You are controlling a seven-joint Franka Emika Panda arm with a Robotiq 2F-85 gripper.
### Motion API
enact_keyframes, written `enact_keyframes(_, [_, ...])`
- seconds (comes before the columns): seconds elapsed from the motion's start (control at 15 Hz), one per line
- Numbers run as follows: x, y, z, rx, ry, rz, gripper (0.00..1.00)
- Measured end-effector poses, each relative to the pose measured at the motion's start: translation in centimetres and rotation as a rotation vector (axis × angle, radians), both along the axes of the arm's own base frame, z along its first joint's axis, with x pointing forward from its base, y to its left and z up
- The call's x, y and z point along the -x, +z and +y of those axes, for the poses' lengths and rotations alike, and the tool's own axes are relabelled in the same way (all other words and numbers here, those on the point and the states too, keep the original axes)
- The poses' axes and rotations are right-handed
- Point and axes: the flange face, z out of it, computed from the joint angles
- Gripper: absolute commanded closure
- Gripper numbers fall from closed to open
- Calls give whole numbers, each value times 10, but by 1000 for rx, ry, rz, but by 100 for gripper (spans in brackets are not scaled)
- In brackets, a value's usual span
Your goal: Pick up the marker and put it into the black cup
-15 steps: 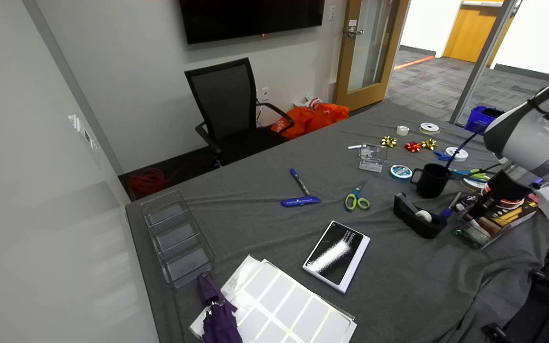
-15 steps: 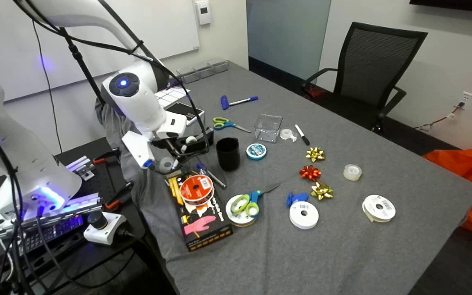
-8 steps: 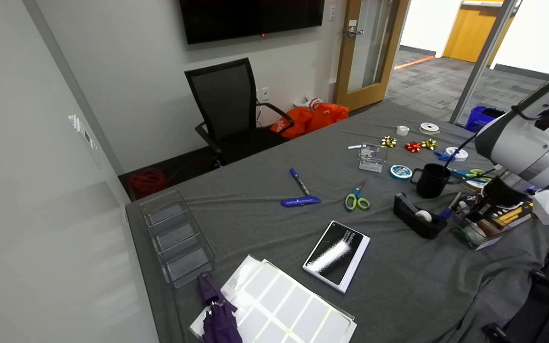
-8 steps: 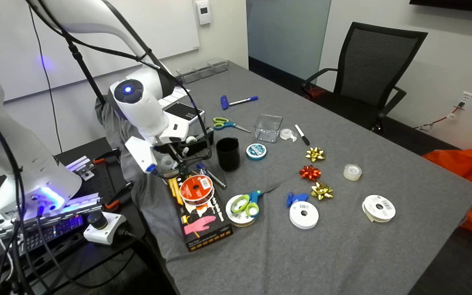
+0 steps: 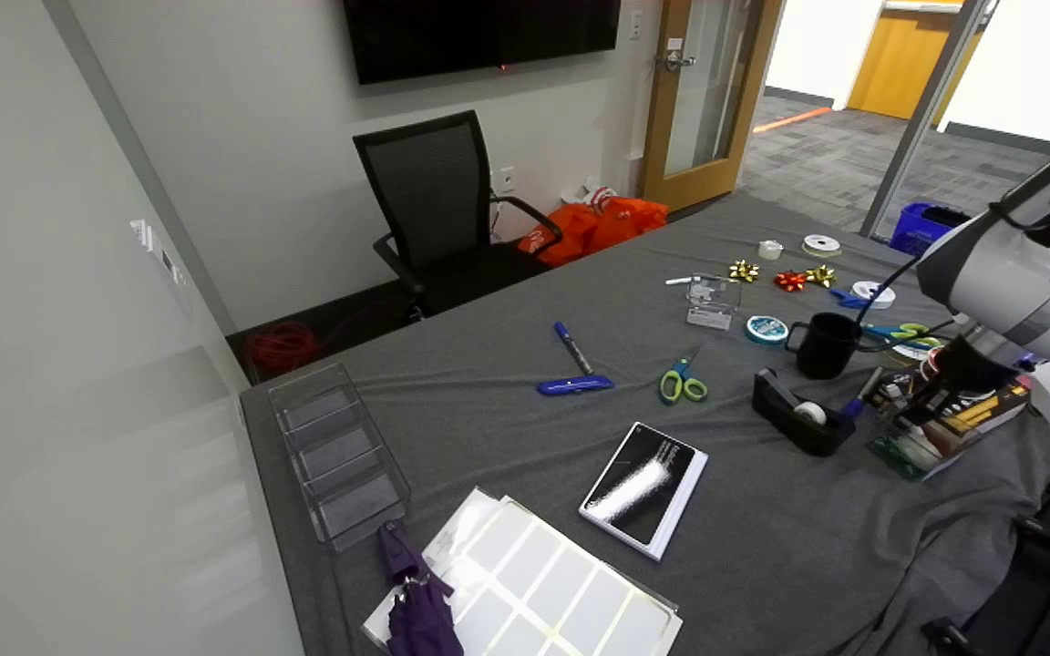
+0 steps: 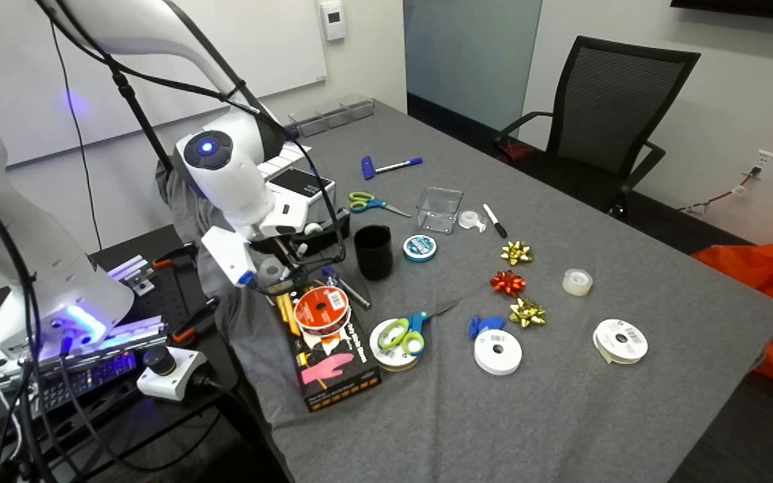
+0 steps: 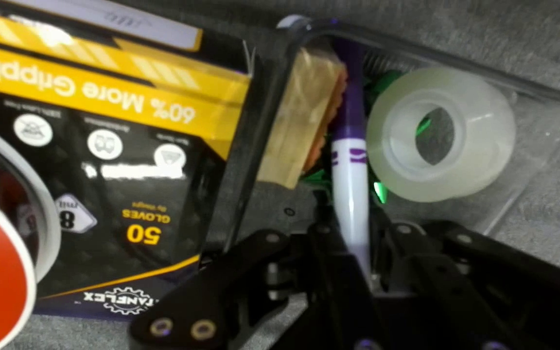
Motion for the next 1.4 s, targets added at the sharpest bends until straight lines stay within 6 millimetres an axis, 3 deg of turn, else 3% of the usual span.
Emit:
enact_keyframes(0.4, [9,21,-4,-6,10,-32,96])
enact_keyframes(0.73, [3,48,1,-55,-37,-86,96])
enact_keyframes(1.07, [-20,82,11,-138,-125,-95,96])
enact_keyframes(1.4, [-66,136,8,-214,-286,-131,96])
